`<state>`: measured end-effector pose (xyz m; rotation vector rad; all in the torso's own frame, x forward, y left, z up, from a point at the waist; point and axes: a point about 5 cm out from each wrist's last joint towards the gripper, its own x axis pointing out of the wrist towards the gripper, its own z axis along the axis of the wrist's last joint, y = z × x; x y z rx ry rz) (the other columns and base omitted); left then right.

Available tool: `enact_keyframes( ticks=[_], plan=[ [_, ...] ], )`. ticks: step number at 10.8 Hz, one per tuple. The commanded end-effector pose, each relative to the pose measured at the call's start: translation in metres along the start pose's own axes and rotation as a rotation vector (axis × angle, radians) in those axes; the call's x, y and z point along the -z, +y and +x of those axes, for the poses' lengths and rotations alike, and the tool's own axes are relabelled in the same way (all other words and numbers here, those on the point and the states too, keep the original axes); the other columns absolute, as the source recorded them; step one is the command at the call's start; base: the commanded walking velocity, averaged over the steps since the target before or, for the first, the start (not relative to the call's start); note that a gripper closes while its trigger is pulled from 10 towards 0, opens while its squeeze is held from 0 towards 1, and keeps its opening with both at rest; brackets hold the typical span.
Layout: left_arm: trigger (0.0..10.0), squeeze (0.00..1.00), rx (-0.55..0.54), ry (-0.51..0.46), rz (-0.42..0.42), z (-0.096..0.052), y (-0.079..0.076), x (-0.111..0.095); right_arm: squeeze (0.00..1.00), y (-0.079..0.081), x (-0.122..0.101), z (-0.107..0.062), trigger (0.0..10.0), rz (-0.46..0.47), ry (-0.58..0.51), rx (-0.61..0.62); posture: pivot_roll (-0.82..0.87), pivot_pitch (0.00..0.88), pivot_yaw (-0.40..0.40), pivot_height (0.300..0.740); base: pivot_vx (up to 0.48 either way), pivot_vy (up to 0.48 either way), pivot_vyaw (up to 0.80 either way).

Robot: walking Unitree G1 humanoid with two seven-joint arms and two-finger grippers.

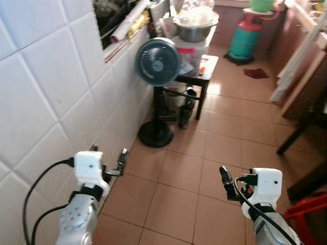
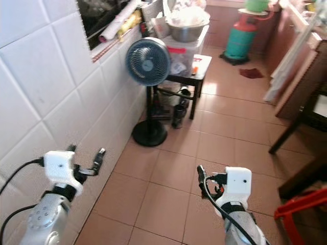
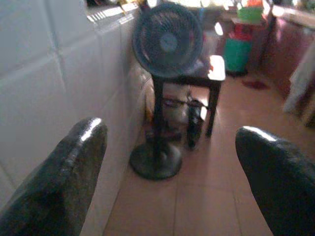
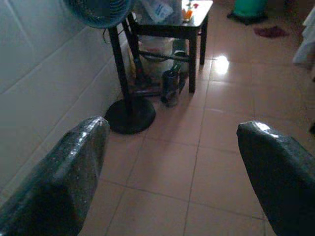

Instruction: Setting the table

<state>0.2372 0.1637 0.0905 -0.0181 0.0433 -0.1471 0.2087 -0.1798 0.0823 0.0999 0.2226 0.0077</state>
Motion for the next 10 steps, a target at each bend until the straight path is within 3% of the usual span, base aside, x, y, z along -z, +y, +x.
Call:
enact_keyframes(
  ticks=[1,3,5,10],
  plan=[
    [10.0,0.0,0.008,0.023,0.013,0.001,0.0,0.0,0.0,0.002,-0.006,0.002,10.0,-0.01,-0.018,0.002,0.09,0.0,-0.011,0.74,0.0,0.0,0.0],
    [10.0,0.0,0.009,0.05,-0.016,0.003,0.0,0.003,0.0,-0.001,-0.007,0.009,10.0,0.008,0.004,0.008,0.1,0.0,-0.011,0.74,0.0,0.0,-0.4],
    [10.0,0.0,0.028,0.091,0.039,0.003,-0.003,0.009,0.0,-0.002,-0.007,0.009,10.0,0.009,0.003,0.028,0.09,0.0,-0.004,0.74,0.0,0.0,-0.8],
    [10.0,0.0,0.008,0.047,0.011,0.011,-0.001,0.004,0.0,0.0,-0.005,0.011,10.0,0.018,0.009,0.031,0.09,0.0,0.0,0.74,0.0,0.0,-0.74]
  ],
)
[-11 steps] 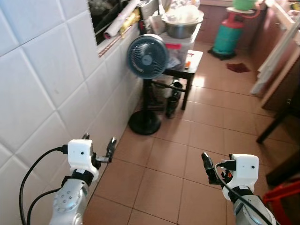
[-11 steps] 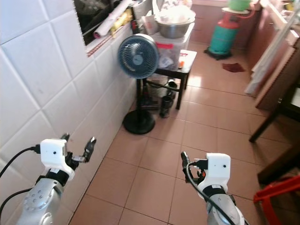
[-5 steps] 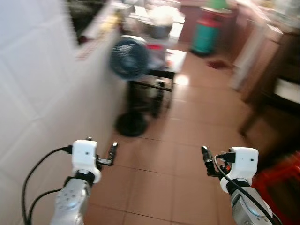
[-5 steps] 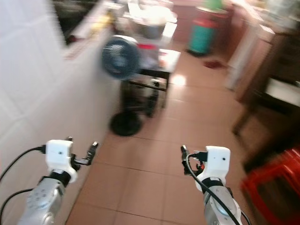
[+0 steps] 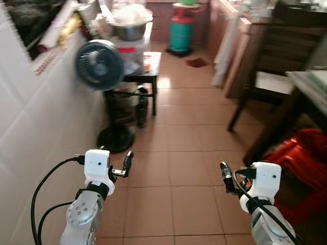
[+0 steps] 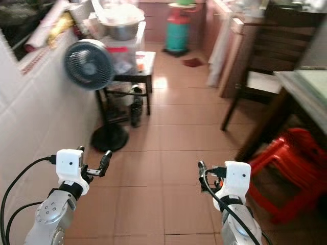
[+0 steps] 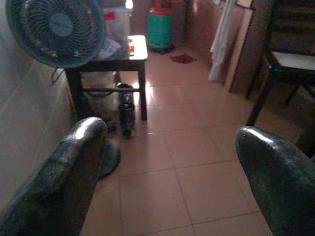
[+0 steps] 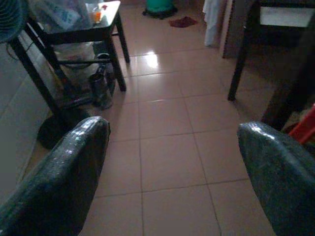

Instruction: Setting the table

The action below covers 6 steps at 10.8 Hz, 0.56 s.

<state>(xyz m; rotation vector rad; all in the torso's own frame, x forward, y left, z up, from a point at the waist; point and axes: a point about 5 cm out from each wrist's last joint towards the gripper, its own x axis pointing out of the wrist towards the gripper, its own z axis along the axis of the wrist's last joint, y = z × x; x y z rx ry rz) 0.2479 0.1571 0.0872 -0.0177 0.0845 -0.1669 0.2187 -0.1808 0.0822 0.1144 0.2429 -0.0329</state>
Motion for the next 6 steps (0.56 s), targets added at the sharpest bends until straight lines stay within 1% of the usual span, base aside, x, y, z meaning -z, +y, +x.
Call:
enact_keyframes(
  ticks=[1,4,6],
  plan=[
    [10.0,0.0,-0.019,0.009,-0.009,-0.0001,0.0058,0.001,0.0,0.0029,-0.0028,0.0015,10.0,-0.006,-0.013,-0.014,0.09,0.0,0.001,0.74,0.0,0.0,0.0],
    [10.0,0.0,-0.018,0.015,-0.007,0.0015,0.0083,0.0009,0.0,0.0038,-0.0018,0.0026,10.0,-0.009,-0.013,-0.01,0.09,0.0,0.006,0.74,0.0,0.0,0.0],
    [10.0,0.0,-0.018,0.014,-0.007,0.0024,0.0092,0.0007,0.0,0.0038,-0.0039,0.0001,10.0,-0.009,-0.037,-0.016,0.09,0.0,0.01,0.74,0.0,0.0,0.0]
  ],
)
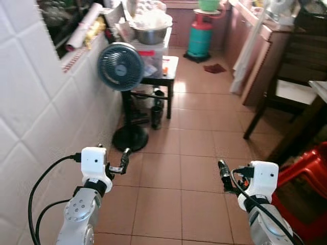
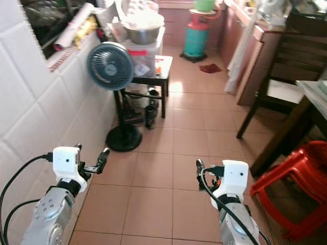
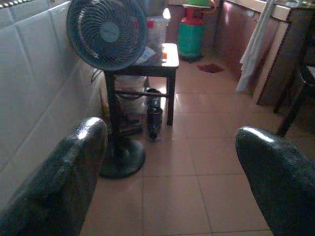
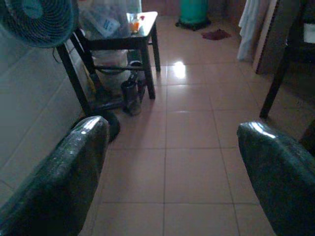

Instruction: Setting the table

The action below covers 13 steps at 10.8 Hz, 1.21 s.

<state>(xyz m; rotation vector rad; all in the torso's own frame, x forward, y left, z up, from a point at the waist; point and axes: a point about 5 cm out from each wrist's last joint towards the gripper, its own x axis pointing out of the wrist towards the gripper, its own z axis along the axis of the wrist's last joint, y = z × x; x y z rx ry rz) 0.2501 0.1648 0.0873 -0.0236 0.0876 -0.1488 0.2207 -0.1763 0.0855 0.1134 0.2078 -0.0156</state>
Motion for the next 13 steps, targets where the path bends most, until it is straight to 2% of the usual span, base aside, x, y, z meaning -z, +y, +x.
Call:
enact_keyframes(
  ticks=[1,2,4,8,11,12,13],
  plan=[
    [10.0,0.0,0.001,0.006,0.0,0.002,0.002,0.0,0.0,-0.002,-0.003,-0.002,10.0,0.005,-0.026,0.003,0.09,0.0,0.01,0.74,0.326,0.0,0.0],
    [10.0,0.0,0.002,0.006,0.001,0.002,0.001,0.0,0.0,-0.001,-0.007,-0.003,10.0,0.016,-0.059,-0.013,0.08,0.0,0.012,0.74,0.345,0.0,0.0],
    [10.0,0.0,0.004,-0.002,0.002,0.002,0.001,0.0,0.0,-0.001,-0.012,-0.004,10.0,-0.029,-0.109,-0.011,0.09,0.0,0.012,0.74,0.345,0.0,0.0],
    [10.0,0.0,0.003,-0.089,0.011,0.004,-0.001,-0.007,0.0,-0.004,-0.015,-0.004,10.0,-0.09,-0.15,0.029,0.08,0.0,0.013,0.74,0.389,0.0,0.0],
    [10.0,0.0,0.012,-0.085,-0.003,0.004,-0.002,-0.004,0.0,-0.002,-0.01,-0.003,10.0,-0.094,-0.109,0.024,0.08,0.0,0.012,0.74,0.446,0.0,0.0],
    [10.0,0.0,0.012,-0.086,-0.005,0.004,-0.002,-0.004,0.0,-0.001,-0.01,-0.002,10.0,-0.153,-0.102,0.02,0.08,0.0,0.012,0.74,0.446,0.0,0.0],
    [10.0,0.0,0.012,-0.089,-0.001,0.005,-0.003,-0.004,0.0,-0.001,-0.008,-0.001,10.0,-0.136,-0.095,0.014,0.08,0.0,0.012,0.74,0.446,0.0,0.0]
  ],
)
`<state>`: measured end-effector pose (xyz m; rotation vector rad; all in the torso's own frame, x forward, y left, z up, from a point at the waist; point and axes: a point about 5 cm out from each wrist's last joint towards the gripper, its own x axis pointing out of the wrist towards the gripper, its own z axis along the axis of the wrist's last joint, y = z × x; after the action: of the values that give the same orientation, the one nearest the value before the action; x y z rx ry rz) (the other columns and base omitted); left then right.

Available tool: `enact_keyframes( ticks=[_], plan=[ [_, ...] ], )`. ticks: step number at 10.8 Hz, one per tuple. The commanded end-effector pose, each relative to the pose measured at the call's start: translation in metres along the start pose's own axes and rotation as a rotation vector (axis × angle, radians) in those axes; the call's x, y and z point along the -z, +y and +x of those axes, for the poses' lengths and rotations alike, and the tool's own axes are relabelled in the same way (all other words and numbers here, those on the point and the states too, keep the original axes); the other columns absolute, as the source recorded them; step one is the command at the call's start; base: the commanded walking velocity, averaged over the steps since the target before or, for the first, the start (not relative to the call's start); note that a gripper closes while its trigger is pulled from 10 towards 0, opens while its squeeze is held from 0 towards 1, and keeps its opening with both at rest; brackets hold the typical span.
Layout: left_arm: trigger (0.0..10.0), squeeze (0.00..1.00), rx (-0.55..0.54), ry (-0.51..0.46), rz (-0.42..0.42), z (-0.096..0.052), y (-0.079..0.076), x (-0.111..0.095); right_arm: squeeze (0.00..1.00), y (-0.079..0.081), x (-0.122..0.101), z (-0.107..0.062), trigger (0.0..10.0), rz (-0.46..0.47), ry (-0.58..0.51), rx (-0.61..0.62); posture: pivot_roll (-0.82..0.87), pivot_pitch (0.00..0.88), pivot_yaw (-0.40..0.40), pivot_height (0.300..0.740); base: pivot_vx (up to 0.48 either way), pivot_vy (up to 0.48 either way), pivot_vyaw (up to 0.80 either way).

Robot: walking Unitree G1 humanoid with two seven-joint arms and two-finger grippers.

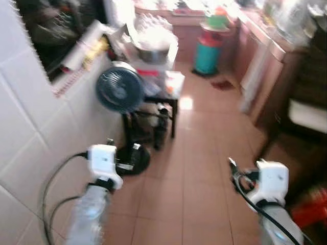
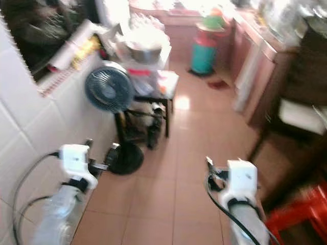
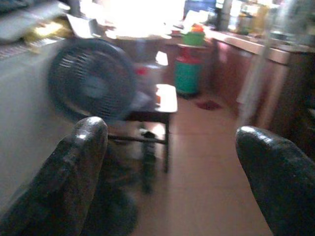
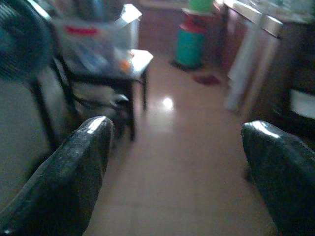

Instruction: Setting the table

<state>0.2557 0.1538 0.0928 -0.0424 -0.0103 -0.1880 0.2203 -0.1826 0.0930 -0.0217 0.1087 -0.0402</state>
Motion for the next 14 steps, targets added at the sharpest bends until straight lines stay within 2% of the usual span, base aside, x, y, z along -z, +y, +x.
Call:
enact_keyframes(
  ticks=[1,3,5,6,7,8,11,13,14],
  plan=[
    [10.0,0.0,-0.03,0.007,0.009,-0.003,0.008,0.001,0.0,0.004,-0.003,0.0,10.0,0.029,-0.034,-0.001,0.08,0.0,0.012,0.74,0.446,0.0,0.0],
    [10.0,0.0,-0.063,0.039,0.009,-0.002,0.008,0.008,0.0,0.004,0.002,-0.001,10.0,0.077,0.02,-0.024,0.08,0.0,0.012,0.74,0.223,0.0,0.0],
    [10.0,0.0,-0.055,0.1,-0.019,-0.001,0.009,0.014,0.0,0.003,0.004,-0.004,10.0,0.055,0.015,0.003,0.07,0.0,0.014,0.74,0.0,0.0,0.0],
    [10.0,0.0,-0.045,0.075,-0.025,0.0,0.008,0.013,0.0,0.003,0.003,-0.003,10.0,0.053,0.011,0.002,0.07,0.0,0.014,0.74,0.0,0.0,0.0],
    [10.0,0.0,-0.053,0.004,0.004,0.0,0.007,0.007,0.0,0.002,0.001,-0.003,10.0,0.039,-0.008,0.009,0.07,0.0,0.014,0.74,0.0,0.0,0.0],
    [10.0,0.0,-0.06,-0.014,-0.008,0.0,0.007,0.006,0.0,0.002,-0.003,-0.004,10.0,0.031,-0.039,0.007,0.07,0.0,0.014,0.74,0.0,0.0,0.0],
    [10.0,0.0,-0.079,-0.054,0.063,-0.005,0.012,0.006,0.0,-0.003,-0.008,-0.007,10.0,0.019,-0.109,0.026,0.06,0.0,0.013,0.74,0.0,0.0,0.0],
    [10.0,0.0,-0.039,-0.051,0.043,-0.003,0.006,0.006,0.0,-0.002,-0.008,-0.006,10.0,0.008,-0.119,0.03,0.06,0.0,0.014,0.74,0.0,0.0,0.0],
    [10.0,0.0,-0.013,-0.034,0.051,-0.002,0.003,0.009,0.0,-0.002,-0.005,-0.005,10.0,0.04,-0.081,0.044,0.06,0.0,0.014,0.74,0.0,0.0,0.0]
  ],
)
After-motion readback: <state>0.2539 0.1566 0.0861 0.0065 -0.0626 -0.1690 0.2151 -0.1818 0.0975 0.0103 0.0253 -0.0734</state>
